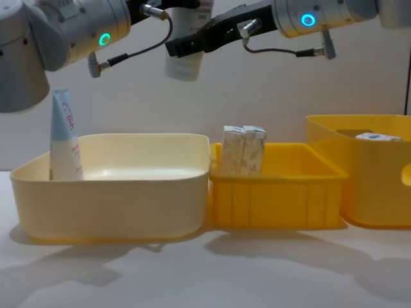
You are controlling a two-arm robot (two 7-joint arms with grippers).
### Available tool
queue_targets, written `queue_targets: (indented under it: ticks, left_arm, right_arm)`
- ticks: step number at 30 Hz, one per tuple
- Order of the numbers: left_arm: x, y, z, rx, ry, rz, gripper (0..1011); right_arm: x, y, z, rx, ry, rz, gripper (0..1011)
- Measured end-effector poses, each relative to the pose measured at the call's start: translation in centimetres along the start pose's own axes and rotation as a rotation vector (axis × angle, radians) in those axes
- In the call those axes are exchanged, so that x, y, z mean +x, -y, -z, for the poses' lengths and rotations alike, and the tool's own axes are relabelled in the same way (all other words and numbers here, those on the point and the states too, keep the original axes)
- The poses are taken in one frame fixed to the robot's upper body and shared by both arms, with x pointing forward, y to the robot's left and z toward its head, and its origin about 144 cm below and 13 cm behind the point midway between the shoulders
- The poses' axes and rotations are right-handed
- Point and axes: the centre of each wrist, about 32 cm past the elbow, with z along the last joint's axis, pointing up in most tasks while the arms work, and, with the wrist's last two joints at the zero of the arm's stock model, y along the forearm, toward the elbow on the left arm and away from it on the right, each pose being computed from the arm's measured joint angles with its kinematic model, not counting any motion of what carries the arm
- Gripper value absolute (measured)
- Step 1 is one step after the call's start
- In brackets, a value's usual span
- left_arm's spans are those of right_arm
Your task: Bimanual collaborative sorting of washing and personal care products
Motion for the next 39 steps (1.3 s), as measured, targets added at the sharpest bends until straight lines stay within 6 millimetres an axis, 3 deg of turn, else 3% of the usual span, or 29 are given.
queue_targets:
  ticks: [39]
  left_arm:
    - [-0.06,-0.01,0.03,-0.001,-0.001,-0.001,226]
  right_arm:
    - [-0.07,-0.24,-0.05,-0.004,-0.005,-0.007,588]
